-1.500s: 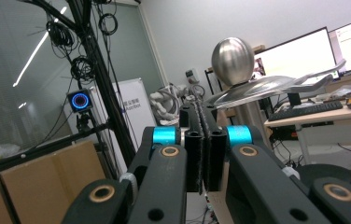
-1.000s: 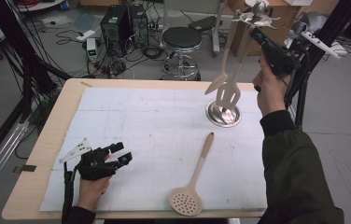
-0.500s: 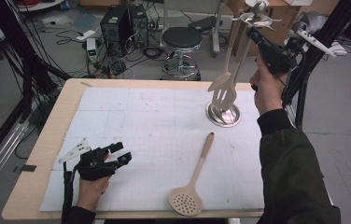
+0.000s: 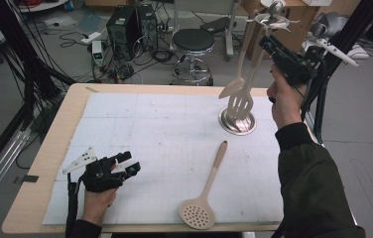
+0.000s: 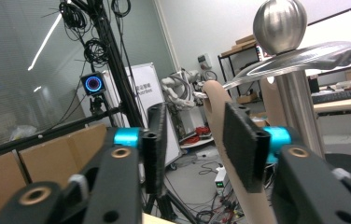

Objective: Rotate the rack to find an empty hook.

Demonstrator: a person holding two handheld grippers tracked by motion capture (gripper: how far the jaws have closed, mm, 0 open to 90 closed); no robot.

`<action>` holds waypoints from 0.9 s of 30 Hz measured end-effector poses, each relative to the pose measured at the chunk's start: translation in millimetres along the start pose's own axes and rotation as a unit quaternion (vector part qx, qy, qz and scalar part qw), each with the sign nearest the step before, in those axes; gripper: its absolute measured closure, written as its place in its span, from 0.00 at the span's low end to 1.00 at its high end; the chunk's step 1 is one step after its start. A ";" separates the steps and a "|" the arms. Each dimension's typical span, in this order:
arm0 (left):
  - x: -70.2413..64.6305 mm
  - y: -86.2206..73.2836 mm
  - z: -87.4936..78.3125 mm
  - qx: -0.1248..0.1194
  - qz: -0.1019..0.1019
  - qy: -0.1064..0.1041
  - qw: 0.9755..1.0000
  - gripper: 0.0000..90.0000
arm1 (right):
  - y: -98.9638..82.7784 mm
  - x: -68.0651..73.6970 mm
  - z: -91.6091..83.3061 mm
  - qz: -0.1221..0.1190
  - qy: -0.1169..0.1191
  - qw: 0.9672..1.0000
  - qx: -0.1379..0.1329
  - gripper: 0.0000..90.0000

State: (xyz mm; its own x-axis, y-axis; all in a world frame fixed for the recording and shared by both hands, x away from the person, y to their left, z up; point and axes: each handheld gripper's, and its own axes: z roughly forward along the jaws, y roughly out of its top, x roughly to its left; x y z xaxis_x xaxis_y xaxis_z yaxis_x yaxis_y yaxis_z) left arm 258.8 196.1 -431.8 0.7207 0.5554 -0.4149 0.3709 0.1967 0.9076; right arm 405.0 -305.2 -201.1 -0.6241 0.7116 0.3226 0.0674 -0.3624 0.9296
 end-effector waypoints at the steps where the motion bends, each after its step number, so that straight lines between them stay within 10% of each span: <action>1: -0.2 0.0 0.0 0.000 0.001 0.000 1.000 0.33 | -0.4 0.3 -1.3 0.000 -0.002 1.000 0.001 0.64; 27: -4.4 1.7 12.1 0.006 0.004 -0.014 1.000 0.33 | -28.7 17.3 -41.0 -0.023 0.018 0.998 0.047 0.36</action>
State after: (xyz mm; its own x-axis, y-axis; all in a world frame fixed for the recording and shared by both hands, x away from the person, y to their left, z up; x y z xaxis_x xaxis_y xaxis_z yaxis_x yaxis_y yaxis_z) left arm 263.3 184.2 -429.2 0.7401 0.5332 -0.4098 0.3723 0.1826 0.9100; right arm 360.4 -307.2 -229.4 -0.6552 0.7039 0.2744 0.1100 -0.2705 0.9564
